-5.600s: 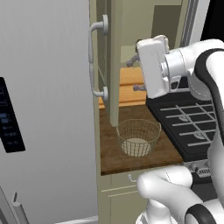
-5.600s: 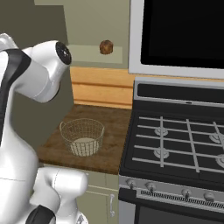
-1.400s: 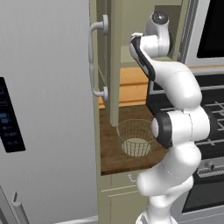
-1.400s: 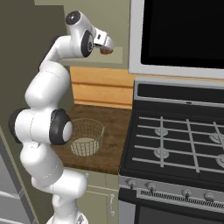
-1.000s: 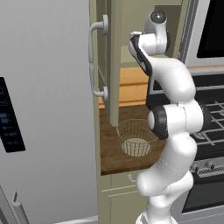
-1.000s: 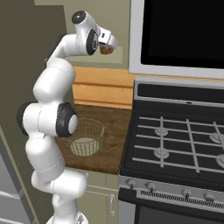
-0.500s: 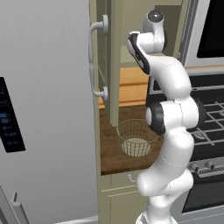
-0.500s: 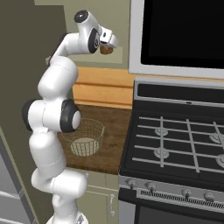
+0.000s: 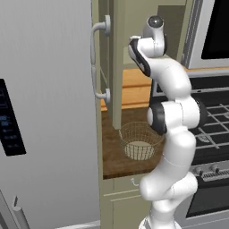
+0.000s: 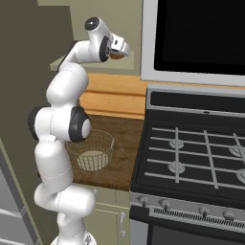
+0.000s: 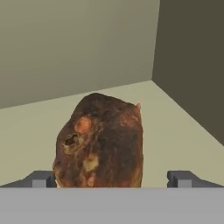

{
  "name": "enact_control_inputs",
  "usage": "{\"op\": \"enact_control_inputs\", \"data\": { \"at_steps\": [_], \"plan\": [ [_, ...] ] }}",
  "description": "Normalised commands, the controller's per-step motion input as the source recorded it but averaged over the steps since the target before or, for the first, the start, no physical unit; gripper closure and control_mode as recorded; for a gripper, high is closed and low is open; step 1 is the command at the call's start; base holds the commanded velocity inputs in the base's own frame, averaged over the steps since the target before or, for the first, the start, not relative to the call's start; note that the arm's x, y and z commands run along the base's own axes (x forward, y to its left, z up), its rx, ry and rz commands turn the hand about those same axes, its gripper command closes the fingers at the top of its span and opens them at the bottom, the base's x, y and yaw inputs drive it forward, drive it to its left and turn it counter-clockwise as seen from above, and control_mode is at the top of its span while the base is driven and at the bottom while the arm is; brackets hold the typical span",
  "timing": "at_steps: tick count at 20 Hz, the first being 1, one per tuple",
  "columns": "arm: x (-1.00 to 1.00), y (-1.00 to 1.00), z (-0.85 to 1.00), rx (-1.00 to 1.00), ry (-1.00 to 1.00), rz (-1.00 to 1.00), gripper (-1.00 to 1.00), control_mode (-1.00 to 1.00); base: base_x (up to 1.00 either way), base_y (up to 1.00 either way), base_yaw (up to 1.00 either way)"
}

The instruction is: Open the cabinet, pick up the bread from the cabinet and place it in the basket. Then move the basket to the dining counter.

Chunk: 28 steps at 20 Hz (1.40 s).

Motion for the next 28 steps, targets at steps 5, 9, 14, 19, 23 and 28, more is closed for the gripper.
{"op": "enact_control_inputs", "data": {
  "at_steps": [5, 9, 14, 19, 23, 28],
  "plan": [
    [0.29, 0.0, -0.11, 0.01, 0.0, 0.0, -1.0, -1.0, 0.0, 0.0, 0.0],
    [0.31, 0.0, -0.1, 0.0, 0.0, 0.0, -1.0, -1.0, 0.0, 0.0, 0.0],
    [0.07, -0.02, -0.19, 0.0, 0.0, 0.0, 1.0, -1.0, 0.0, 0.0, 0.0],
    [-0.09, -0.21, -0.19, 0.0, -0.05, 0.0, 1.0, -1.0, 0.0, 0.0, 0.0],
    [-0.7, -0.29, -0.12, 0.0, -0.12, 0.0, 1.0, -1.0, 0.0, 0.0, 0.0],
    [-1.0, -0.04, -0.03, 0.0, -0.09, 0.0, 1.0, -1.0, 0.0, 0.0, 0.0]
  ]
}}
